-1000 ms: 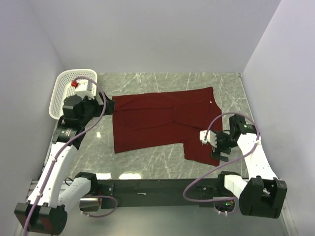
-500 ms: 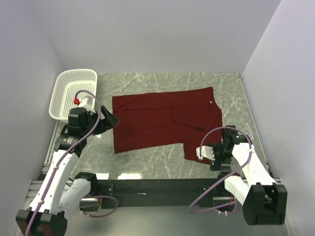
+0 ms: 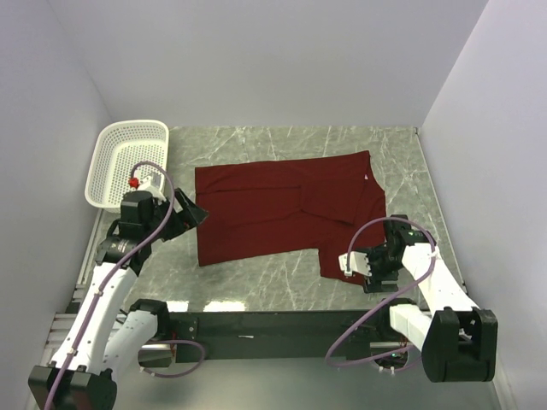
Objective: Fold and stack the t-shirts
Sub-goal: Fold the tshirt
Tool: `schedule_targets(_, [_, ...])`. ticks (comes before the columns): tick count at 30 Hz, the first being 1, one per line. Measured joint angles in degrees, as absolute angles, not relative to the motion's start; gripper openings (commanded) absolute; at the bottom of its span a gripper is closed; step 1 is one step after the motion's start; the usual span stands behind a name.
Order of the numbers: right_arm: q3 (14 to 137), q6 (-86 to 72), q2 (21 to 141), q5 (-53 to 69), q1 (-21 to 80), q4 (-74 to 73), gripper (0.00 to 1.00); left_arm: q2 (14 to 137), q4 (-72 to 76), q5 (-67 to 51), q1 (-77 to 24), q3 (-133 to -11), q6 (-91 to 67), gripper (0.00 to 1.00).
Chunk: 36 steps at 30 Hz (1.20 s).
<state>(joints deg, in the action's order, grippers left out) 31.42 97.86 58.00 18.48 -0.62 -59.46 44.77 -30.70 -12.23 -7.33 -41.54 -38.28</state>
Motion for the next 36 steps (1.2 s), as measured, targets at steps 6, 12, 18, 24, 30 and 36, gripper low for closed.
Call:
schedule_targets(6, [31.4,99.1,59.2,17.6,-0.6,-59.5,0.77,44.5,-30.8,-12.5,-7.3,-40.9,-36.8,0.91])
schedule_targets(12, [29.7,99.6,58.0,15.3,-0.6,-60.3,0.72,45.2,-31.1,-13.7,-7.3,-40.9,-35.2,0.91])
schedule_targets(18, [29.3,99.3,58.9,13.9,0.5,-60.1,0.64,46.4,-31.0,-14.9,-7.3,-40.7,-34.5,0.91])
schedule_targets(24, [27.6,97.4,59.6,13.1,2.4,-57.3,0.54,46.3,-30.8,-15.2,-7.3,-40.0,-34.6,0.91])
schedule_targets(30, [26.9,96.3,58.2,12.8,2.8,-56.5,0.38,46.3,-30.9,-15.4,-7.3,-39.9,-34.7,0.91])
schedule_targets(36, [26.5,95.2,57.2,12.8,2.8,-55.7,0.23,46.4,-30.2,-17.2,-7.3,-39.0,-36.2,0.90])
